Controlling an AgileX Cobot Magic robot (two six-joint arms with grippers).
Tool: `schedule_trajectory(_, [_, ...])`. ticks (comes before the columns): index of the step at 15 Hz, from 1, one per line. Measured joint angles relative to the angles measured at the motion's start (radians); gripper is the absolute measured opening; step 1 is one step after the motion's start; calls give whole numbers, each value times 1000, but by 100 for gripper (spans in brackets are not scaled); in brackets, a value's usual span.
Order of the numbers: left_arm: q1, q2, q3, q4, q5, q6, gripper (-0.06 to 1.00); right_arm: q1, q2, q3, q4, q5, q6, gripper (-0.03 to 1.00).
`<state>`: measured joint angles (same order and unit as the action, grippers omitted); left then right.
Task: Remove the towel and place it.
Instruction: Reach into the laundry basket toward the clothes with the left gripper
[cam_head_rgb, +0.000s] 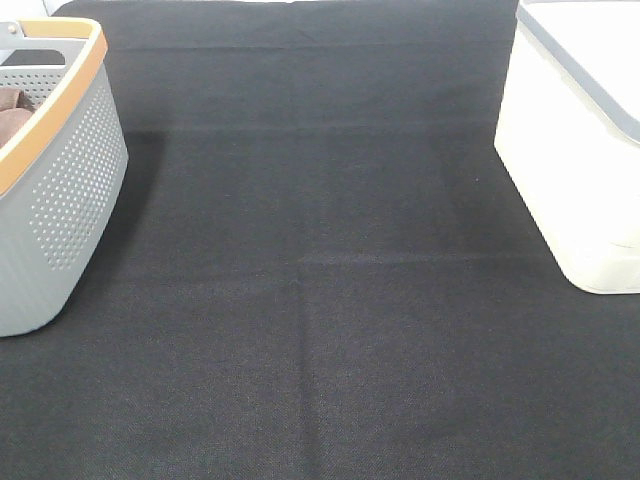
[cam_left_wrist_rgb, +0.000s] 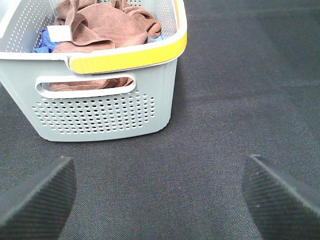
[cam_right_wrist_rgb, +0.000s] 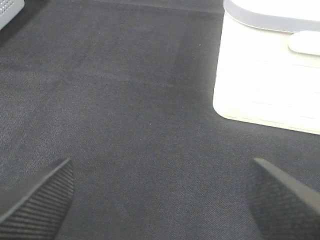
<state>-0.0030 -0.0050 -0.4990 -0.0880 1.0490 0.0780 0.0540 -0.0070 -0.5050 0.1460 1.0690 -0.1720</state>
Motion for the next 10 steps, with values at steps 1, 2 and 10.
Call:
schedule_trajectory(1, [0, 0, 0, 0, 0, 0, 85, 0, 0, 0, 0, 0, 0, 87])
schedule_trajectory(2, [0, 0, 0, 0, 0, 0, 85, 0, 0, 0, 0, 0, 0, 87])
schedule_trajectory(10, [0, 0, 0, 0, 0, 0, 85, 0, 0, 0, 0, 0, 0, 87])
